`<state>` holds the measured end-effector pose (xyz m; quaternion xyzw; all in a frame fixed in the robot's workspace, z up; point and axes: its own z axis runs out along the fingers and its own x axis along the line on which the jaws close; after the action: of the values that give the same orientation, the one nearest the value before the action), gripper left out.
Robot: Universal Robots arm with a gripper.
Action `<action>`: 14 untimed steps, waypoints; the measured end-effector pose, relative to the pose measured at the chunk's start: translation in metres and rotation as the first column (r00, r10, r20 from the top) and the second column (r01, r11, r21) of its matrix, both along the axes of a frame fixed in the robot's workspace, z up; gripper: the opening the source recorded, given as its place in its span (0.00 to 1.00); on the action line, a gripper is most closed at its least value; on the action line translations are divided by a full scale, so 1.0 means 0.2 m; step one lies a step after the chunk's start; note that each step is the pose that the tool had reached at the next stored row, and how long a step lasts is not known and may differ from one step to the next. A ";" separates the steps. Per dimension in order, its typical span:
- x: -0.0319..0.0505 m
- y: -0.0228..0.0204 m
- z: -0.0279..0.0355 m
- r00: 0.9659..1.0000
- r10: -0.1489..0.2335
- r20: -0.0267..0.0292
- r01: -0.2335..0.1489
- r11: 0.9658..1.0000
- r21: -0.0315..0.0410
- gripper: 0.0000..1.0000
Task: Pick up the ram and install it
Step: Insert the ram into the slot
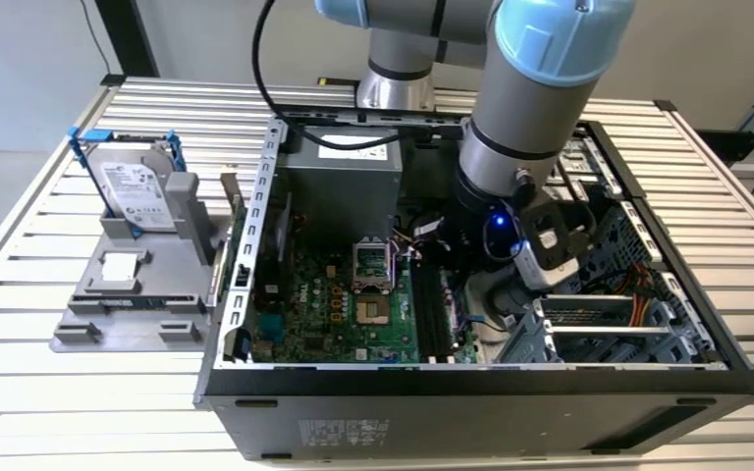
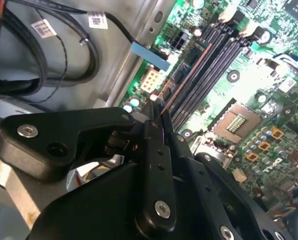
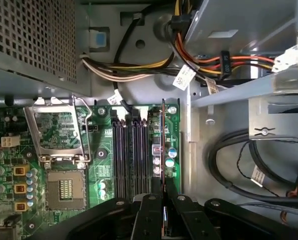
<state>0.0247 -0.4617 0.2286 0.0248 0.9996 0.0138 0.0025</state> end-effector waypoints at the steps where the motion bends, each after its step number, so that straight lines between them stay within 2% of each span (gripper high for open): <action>1: -0.001 -0.001 -0.006 1.000 0.000 -0.001 0.000 1.000 0.000 0.00; 7: -0.003 -0.032 -0.007 1.000 0.000 -0.001 0.000 1.000 0.000 0.00; 11: -0.004 -0.062 -0.007 1.000 0.001 -0.001 -0.001 1.000 0.000 0.00; 14: -0.006 -0.067 -0.007 1.000 0.014 -0.001 -0.014 1.000 0.000 0.00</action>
<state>0.0235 -0.4751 0.2272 0.0177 0.9997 0.0139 0.0018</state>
